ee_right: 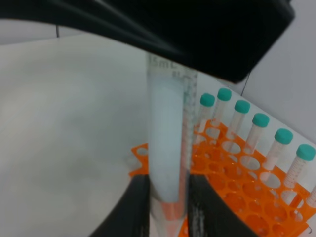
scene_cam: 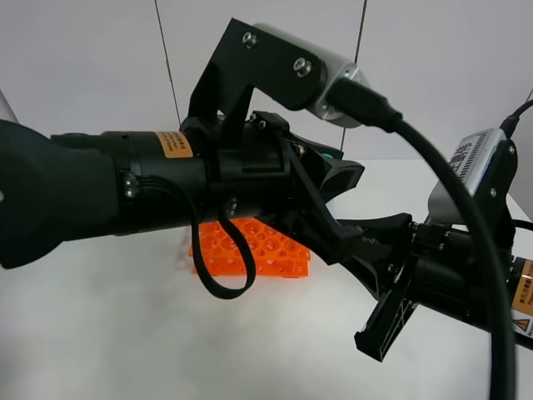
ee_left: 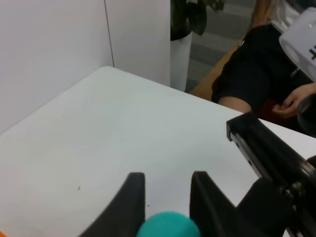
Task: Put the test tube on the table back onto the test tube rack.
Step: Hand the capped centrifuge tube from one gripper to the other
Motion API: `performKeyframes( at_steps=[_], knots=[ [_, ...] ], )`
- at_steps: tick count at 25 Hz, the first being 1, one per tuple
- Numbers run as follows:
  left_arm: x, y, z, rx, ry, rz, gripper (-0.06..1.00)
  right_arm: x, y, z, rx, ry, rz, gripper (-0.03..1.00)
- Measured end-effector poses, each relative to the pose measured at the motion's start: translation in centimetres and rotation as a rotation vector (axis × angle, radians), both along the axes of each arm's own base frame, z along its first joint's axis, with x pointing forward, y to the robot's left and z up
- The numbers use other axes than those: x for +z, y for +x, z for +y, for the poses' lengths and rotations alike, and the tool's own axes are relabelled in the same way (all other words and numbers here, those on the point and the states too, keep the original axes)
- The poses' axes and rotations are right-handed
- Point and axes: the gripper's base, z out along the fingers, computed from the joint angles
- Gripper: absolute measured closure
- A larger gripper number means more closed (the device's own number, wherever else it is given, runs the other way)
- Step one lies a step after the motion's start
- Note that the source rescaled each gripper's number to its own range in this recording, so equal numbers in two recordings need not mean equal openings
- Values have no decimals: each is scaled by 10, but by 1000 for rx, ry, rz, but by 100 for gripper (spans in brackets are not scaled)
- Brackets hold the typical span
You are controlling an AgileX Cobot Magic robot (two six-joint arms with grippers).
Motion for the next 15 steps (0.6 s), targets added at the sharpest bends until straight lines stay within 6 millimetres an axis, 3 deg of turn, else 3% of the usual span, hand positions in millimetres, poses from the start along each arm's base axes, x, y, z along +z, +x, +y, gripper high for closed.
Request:
performKeyframes(
  at_steps=[15],
  knots=[
    [-1, 2, -3, 25, -32, -1, 94, 0, -6, 5, 56, 96, 111, 97]
  ],
)
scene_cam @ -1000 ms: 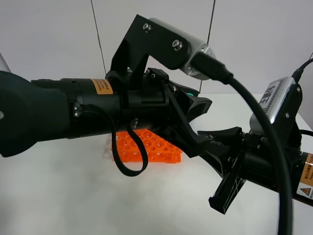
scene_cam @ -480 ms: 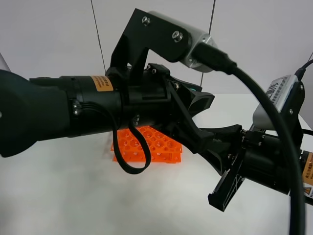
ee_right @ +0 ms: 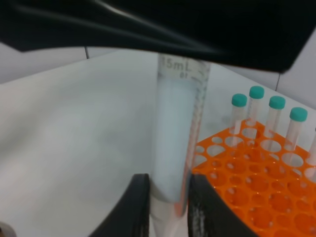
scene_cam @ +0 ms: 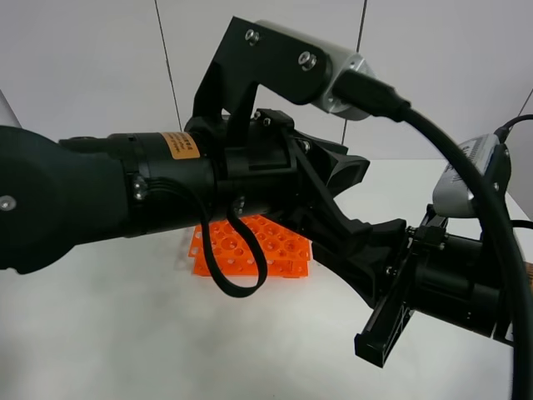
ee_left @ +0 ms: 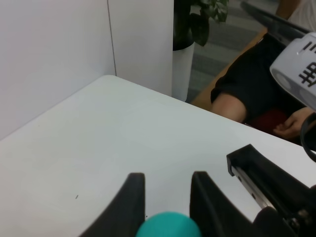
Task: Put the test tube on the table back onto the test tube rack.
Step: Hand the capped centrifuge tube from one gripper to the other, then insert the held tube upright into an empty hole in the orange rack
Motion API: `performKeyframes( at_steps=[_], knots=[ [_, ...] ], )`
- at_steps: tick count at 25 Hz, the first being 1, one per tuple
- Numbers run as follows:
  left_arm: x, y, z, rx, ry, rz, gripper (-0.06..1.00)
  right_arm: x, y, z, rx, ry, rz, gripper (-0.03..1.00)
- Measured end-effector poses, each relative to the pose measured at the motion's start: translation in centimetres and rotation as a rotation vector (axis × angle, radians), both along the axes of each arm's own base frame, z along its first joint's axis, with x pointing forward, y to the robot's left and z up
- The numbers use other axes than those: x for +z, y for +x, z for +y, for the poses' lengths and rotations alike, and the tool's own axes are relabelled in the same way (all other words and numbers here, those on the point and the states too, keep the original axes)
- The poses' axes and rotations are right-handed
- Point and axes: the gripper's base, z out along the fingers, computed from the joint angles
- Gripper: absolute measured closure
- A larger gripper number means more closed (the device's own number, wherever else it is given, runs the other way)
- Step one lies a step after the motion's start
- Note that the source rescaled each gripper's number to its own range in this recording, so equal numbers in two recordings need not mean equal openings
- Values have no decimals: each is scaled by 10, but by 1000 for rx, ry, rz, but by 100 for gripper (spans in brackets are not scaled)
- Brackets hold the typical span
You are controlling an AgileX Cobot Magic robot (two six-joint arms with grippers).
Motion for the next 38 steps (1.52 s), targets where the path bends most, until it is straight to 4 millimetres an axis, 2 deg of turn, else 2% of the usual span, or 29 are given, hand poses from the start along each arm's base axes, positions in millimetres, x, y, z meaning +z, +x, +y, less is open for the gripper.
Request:
performKeyframes(
  at_steps=[6, 7, 8, 12, 13, 15, 18, 25, 33, 38],
  knots=[
    [0, 0, 0, 1, 0, 1, 94, -1, 0, 0, 2, -13, -6, 96],
    [-1, 0, 0, 1, 1, 2, 94, -1, 0, 0, 4, -21, -13, 92],
    [-1, 0, -1, 0, 2, 3, 94, -1, 0, 0, 14, -36, -30, 82],
    [1, 5, 1, 28, -13, -30, 94, 0, -3, 2, 54, -57, -81, 21],
    [1, 5, 1, 29, -14, -32, 94, 0, -3, 2, 58, -63, -85, 11],
    [1, 6, 1, 29, -14, -35, 94, -1, -3, 1, 53, -77, -85, 2],
    [1, 6, 1, 30, -14, -35, 94, -7, -1, -2, 13, -140, -46, -2],
    [1, 6, 1, 29, -13, -38, 94, -25, 4, -18, -135, -334, 118, -3],
    [1, 6, 1, 29, -12, -39, 94, -11, 14, -31, -316, -514, 262, -3],
    [1, 6, 1, 29, -12, -39, 94, -7, 15, -34, -354, -538, 293, -3]
  ],
)
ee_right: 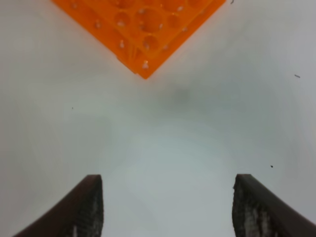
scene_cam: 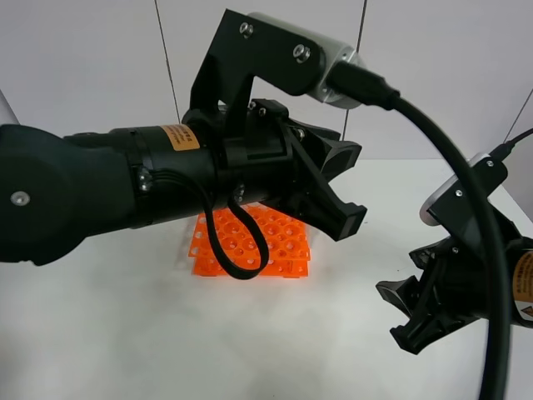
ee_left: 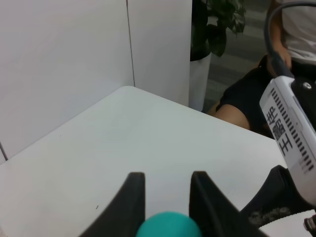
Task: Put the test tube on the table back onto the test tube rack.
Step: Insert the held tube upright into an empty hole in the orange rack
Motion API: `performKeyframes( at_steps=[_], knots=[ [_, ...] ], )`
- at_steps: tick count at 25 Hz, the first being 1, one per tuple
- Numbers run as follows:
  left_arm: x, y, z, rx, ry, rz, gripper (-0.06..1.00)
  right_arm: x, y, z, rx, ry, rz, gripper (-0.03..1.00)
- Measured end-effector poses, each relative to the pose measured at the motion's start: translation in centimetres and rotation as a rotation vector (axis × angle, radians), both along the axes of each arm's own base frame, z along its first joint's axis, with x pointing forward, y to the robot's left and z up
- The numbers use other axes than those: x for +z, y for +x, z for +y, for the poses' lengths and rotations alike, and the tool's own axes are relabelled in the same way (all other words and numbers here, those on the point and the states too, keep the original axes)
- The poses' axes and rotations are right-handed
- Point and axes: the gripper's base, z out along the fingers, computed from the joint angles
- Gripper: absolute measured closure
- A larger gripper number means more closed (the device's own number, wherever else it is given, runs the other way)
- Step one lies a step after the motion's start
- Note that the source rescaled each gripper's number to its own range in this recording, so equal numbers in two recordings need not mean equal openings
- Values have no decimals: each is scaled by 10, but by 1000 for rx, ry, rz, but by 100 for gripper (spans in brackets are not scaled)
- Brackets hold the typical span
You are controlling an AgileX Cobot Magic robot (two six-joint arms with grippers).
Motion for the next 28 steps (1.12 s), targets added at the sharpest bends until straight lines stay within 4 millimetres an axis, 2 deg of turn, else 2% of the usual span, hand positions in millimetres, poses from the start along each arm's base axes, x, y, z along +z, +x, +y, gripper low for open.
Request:
performKeyframes(
  at_steps=[5, 10, 16, 21, 23, 26, 28],
  knots=[
    [0, 0, 0, 0, 0, 0, 94, 3, 7, -7, -112, 72, 20, -2],
    [0, 0, 0, 0, 0, 0, 94, 11, 22, -29, -284, 126, 13, 1],
    [0, 0, 0, 0, 0, 0, 94, 11, 36, -78, -590, 147, 15, 2],
    [0, 0, 0, 0, 0, 0, 94, 6, 32, -115, -876, 216, 91, 12],
    [0, 0, 0, 0, 0, 0, 94, 3, 28, -121, -932, 246, 148, 16],
    [0, 0, 0, 0, 0, 0, 94, 0, 23, -120, -899, 236, 225, 21],
    [0, 0, 0, 0, 0, 0, 94, -1, 22, -118, -869, 235, 244, 21]
  ],
)
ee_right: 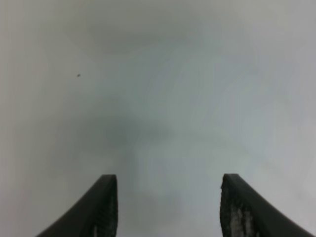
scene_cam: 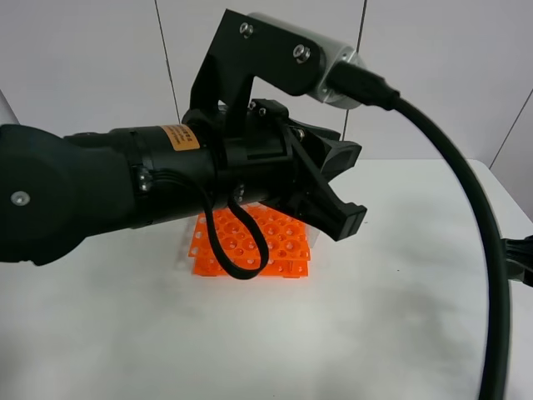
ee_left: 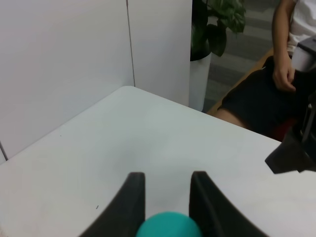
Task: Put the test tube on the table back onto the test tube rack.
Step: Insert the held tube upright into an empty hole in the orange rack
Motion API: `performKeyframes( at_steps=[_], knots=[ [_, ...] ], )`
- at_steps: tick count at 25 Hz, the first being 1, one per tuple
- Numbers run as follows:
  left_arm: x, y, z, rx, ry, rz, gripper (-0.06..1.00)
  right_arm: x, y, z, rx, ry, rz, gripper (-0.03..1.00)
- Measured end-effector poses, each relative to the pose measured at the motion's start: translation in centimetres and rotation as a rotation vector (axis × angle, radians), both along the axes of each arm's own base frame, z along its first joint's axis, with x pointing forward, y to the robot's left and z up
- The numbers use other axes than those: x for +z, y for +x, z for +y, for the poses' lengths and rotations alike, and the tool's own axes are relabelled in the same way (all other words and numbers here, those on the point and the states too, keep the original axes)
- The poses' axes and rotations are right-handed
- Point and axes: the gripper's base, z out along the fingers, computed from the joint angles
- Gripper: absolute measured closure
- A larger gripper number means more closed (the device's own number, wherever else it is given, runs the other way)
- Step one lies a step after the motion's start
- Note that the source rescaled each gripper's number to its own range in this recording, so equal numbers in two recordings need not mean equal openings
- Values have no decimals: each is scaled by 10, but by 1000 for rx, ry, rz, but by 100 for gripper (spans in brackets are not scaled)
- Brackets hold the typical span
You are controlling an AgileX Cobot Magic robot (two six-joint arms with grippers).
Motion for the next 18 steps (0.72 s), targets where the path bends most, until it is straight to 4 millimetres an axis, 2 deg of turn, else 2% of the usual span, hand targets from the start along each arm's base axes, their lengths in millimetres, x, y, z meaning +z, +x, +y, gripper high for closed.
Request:
performKeyframes(
  at_steps=[7, 12, 18],
  knots=[
    [0, 0, 0, 0, 1, -2, 94, -1, -4, 1, 36, -2, 60, 22],
    [0, 0, 0, -1, 1, -2, 94, 14, -4, 2, 40, 12, 104, 22],
    [0, 0, 0, -1, 3, -3, 94, 18, -23, 7, 43, 72, 334, 22]
  ],
)
